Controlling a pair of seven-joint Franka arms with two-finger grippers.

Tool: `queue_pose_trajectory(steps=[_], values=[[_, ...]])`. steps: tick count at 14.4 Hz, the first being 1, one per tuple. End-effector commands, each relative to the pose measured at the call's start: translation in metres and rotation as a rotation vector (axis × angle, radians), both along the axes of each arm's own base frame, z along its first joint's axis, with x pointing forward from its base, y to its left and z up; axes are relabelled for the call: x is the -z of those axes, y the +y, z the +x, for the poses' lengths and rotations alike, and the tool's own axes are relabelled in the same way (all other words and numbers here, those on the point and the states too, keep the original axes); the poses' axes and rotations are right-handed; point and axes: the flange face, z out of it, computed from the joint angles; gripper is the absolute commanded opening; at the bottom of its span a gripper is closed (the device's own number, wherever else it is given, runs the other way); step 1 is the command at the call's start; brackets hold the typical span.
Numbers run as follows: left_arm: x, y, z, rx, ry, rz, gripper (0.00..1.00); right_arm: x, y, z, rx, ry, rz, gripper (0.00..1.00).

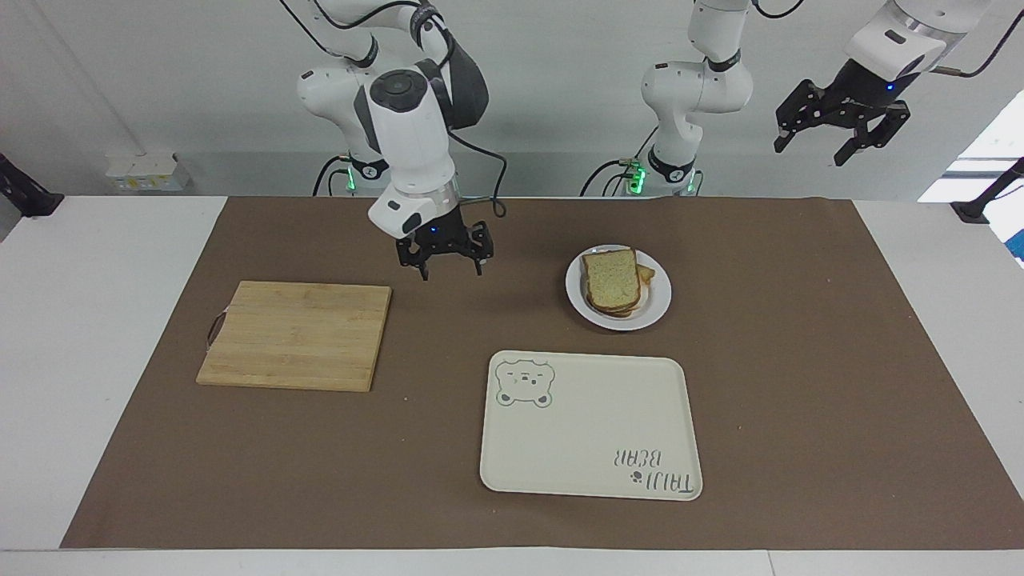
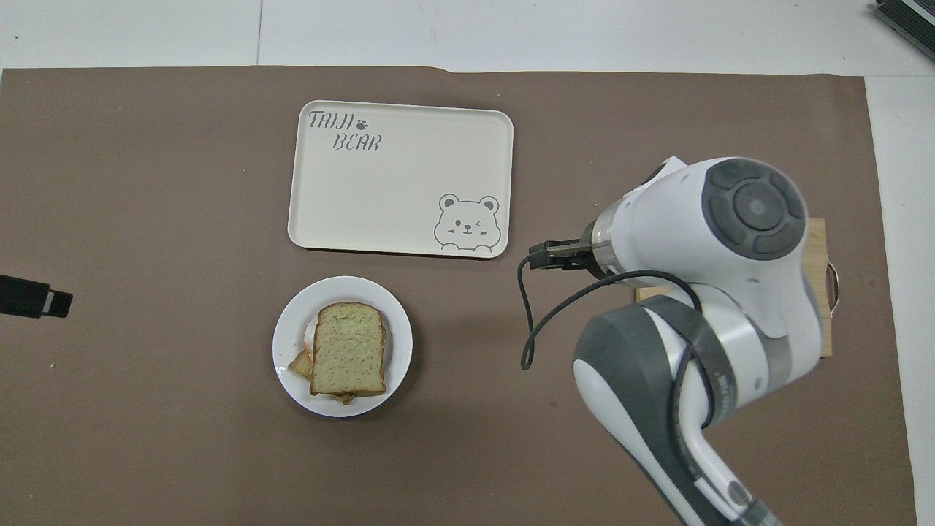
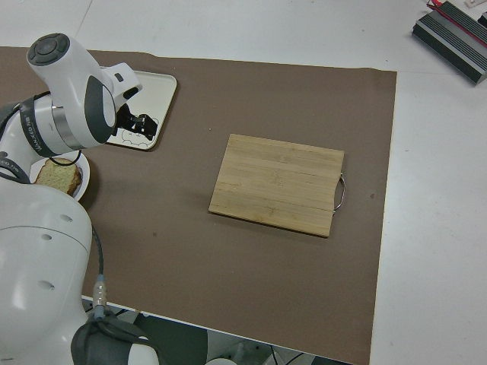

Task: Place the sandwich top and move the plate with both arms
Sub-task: 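Release the bread slice and lift the right gripper away, then retract the right gripper while the left gripper reaches the plate rim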

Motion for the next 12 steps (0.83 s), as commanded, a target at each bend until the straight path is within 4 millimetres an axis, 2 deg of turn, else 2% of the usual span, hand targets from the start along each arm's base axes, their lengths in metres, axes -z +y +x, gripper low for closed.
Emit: queue_pose_trajectory(steps=[1, 3, 5, 7, 9, 10, 12], values=[[0.035, -0.005, -0.011, 0.002, 0.006, -0.062, 1.00, -0.042, -0.049, 0.002, -0.023, -0.039, -0.008, 1.00], [0.075, -0.008, -0.009, -0.009, 0.015, -0.088, 1.00, -0.057, -0.078, 0.001, -0.039, -0.048, -0.013, 1.00], [0.115, -0.013, -0.006, -0.020, 0.021, -0.146, 1.00, -0.073, -0.099, 0.003, -0.040, -0.045, -0.046, 1.00], [0.153, -0.014, -0.004, 0.016, 0.004, -0.161, 1.00, -0.094, -0.109, 0.001, -0.025, -0.035, -0.043, 1.00], [0.186, -0.015, -0.005, 0.017, 0.002, -0.201, 1.00, -0.098, -0.110, -0.006, -0.024, 0.005, -0.028, 1.00], [0.204, -0.016, -0.005, 0.013, -0.009, -0.227, 1.00, -0.107, -0.111, -0.009, -0.025, 0.017, -0.030, 1.00], [0.239, -0.012, -0.010, 0.005, -0.031, -0.273, 1.00, -0.116, -0.124, -0.011, -0.006, 0.048, -0.034, 1.00]])
